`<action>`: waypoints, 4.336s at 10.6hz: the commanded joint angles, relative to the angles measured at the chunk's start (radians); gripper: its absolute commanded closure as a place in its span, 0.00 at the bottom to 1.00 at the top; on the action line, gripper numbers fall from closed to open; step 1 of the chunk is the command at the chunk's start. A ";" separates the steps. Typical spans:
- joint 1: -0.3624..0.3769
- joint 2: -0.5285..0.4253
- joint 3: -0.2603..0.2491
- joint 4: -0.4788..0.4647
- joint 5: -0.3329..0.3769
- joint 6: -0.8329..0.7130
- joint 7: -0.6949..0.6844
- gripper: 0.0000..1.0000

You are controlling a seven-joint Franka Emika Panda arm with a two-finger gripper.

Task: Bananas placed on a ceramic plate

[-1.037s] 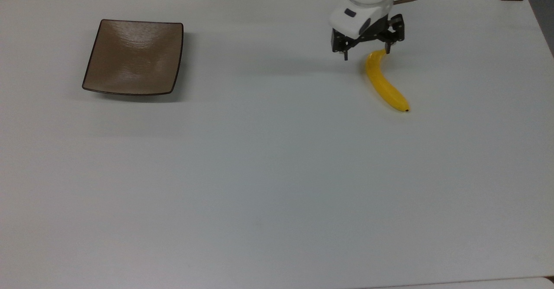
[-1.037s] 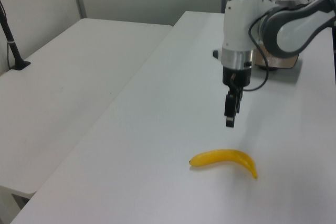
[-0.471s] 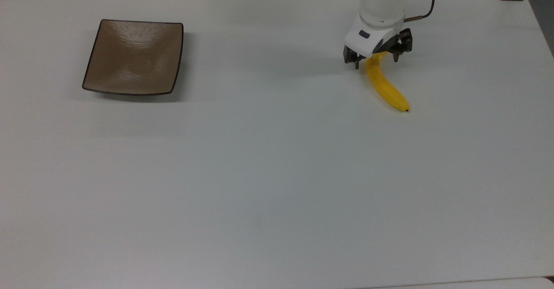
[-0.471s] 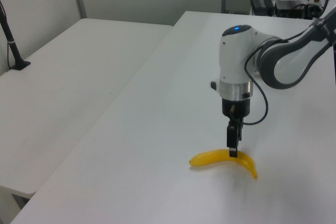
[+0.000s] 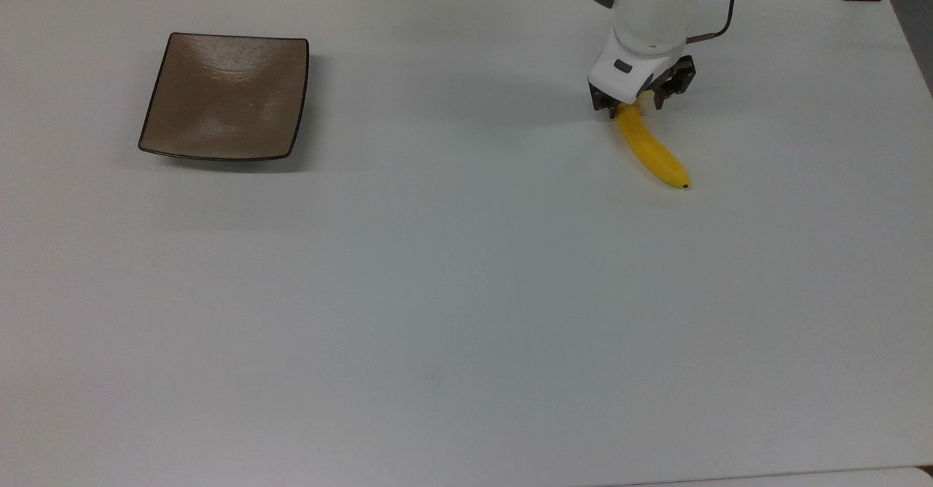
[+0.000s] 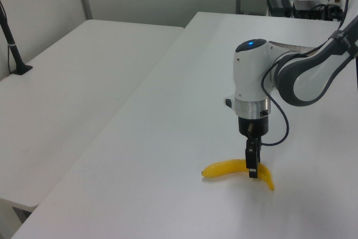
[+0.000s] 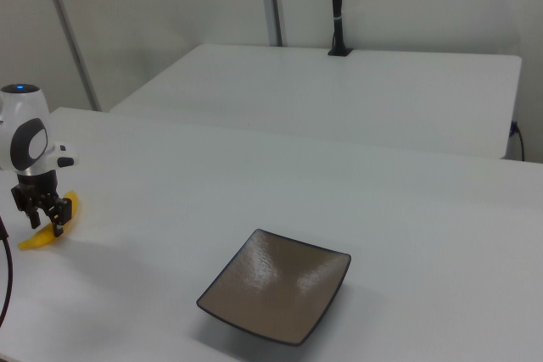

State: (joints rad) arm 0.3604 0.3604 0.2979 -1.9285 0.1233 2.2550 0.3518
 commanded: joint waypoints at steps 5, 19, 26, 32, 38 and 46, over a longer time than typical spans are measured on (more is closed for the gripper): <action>-0.012 -0.052 0.000 0.002 -0.067 -0.003 0.035 0.88; -0.176 -0.342 -0.483 0.019 -0.180 -0.506 -0.696 0.86; -0.235 -0.318 -0.701 -0.004 -0.179 -0.407 -0.867 0.01; -0.233 -0.325 -0.701 0.006 -0.165 -0.417 -0.852 0.00; -0.221 -0.371 -0.590 0.110 -0.053 -0.442 -0.526 0.00; -0.232 -0.393 -0.249 0.143 -0.071 -0.440 -0.287 0.00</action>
State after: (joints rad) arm 0.1361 -0.0142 -0.0171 -1.7723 0.0615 1.8237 0.0346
